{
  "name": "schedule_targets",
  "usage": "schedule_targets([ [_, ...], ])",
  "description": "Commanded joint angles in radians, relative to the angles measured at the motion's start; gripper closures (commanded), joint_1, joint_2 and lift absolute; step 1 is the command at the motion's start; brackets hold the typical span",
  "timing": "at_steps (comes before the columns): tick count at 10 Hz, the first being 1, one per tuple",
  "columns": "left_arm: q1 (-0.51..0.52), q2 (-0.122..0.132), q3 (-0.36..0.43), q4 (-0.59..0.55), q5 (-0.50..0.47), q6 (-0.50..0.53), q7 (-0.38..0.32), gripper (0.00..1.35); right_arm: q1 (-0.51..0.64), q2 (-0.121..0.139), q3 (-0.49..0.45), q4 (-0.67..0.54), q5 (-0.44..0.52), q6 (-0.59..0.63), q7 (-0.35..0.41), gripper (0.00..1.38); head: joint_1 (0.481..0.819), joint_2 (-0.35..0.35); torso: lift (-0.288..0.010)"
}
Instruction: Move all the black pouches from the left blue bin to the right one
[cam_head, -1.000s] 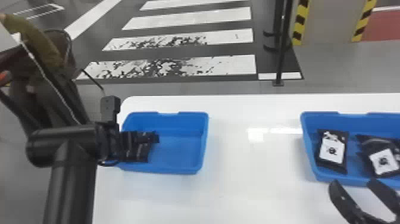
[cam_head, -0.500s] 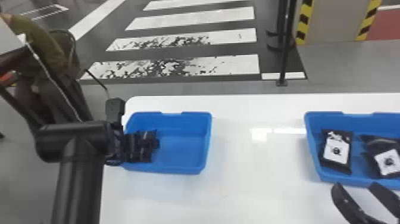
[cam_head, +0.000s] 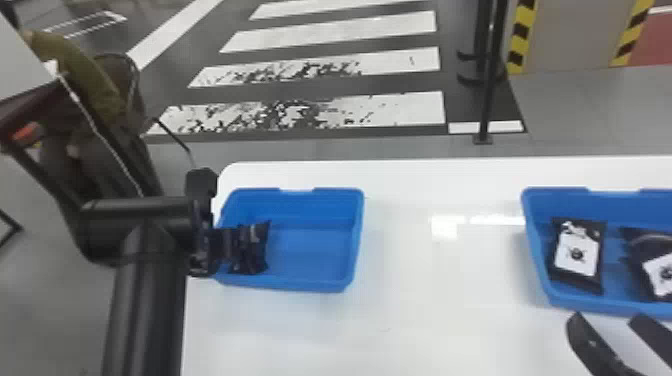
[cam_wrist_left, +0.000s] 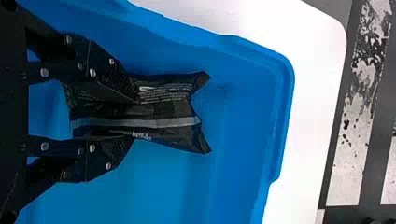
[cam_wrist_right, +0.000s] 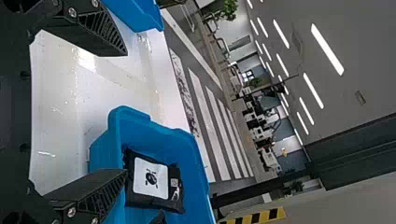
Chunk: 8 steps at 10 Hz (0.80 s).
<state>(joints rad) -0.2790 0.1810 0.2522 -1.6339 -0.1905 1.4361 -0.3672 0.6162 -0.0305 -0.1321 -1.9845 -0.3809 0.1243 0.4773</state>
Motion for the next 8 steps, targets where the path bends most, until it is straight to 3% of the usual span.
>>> schedule_targets([
  [1,0.009,0.005,-0.005,-0.002,-0.015,-0.018,-0.013,1.12,0.002,0.000,-0.001,0.003,-0.008,0.003,0.001,0.14,0.695,0.259,-0.140],
  [3,0.065,0.009,-0.017,-0.139,-0.017,-0.020,-0.033,1.15,0.002,-0.002,-0.001,0.000,-0.010,0.008,0.004,0.14,0.695,0.260,-0.140],
  [6,0.181,0.015,-0.027,-0.358,0.053,-0.030,-0.045,1.15,-0.005,-0.006,0.010,-0.010,-0.022,0.023,0.012,0.14,0.695,0.247,-0.140],
  [8,0.262,0.037,-0.111,-0.510,0.119,-0.106,-0.056,1.15,-0.049,-0.032,0.072,-0.017,-0.082,0.070,0.033,0.14,0.695,0.236,-0.140],
])
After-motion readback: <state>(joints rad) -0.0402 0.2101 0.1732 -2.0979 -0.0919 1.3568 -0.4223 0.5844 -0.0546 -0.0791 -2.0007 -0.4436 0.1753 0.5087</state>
